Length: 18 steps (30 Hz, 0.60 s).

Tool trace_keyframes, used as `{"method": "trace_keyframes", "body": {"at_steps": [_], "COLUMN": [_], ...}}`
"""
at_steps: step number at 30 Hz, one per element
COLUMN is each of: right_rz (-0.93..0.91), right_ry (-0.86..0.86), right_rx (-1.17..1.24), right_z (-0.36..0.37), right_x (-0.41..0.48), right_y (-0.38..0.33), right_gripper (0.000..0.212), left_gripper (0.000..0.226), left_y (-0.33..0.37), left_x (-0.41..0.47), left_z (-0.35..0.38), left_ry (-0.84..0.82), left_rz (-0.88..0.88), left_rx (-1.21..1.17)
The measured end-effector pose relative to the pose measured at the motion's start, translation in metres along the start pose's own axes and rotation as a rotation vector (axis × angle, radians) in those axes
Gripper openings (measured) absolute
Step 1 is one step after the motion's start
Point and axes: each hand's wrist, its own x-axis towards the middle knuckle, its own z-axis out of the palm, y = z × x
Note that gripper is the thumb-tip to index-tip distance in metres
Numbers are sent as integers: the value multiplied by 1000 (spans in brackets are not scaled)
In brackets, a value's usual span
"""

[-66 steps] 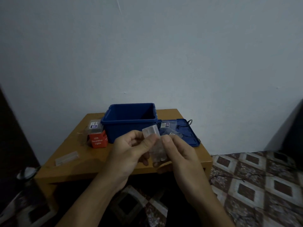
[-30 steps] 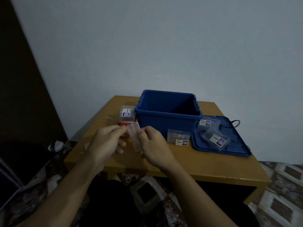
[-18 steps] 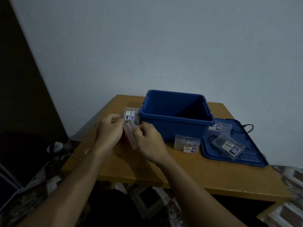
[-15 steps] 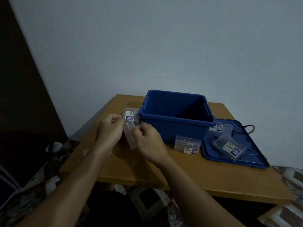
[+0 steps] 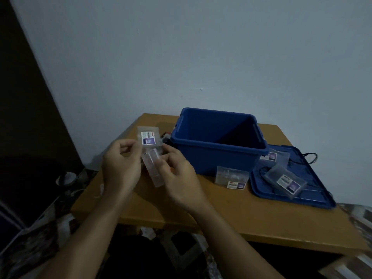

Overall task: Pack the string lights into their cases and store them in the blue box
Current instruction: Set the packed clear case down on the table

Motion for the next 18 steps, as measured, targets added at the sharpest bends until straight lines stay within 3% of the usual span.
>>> {"method": "trace_keyframes", "body": {"at_steps": [5, 10, 18], "right_rz": [-129, -182, -163], "right_ry": [38, 119, 84], "right_rx": [-10, -20, -335], "right_z": [-7, -29, -91], "right_x": [-17, -38, -77], "right_y": [-1, 9, 33], "right_gripper": [28, 27, 18], "left_gripper": [11, 19, 5], "left_y": [-1, -15, -30], "left_x": [-18, -51, -83], "left_z": [-4, 13, 44], "left_ry": [16, -98, -328], "left_rz": [-109, -325, -341], "left_rx": [-136, -208, -145]}}
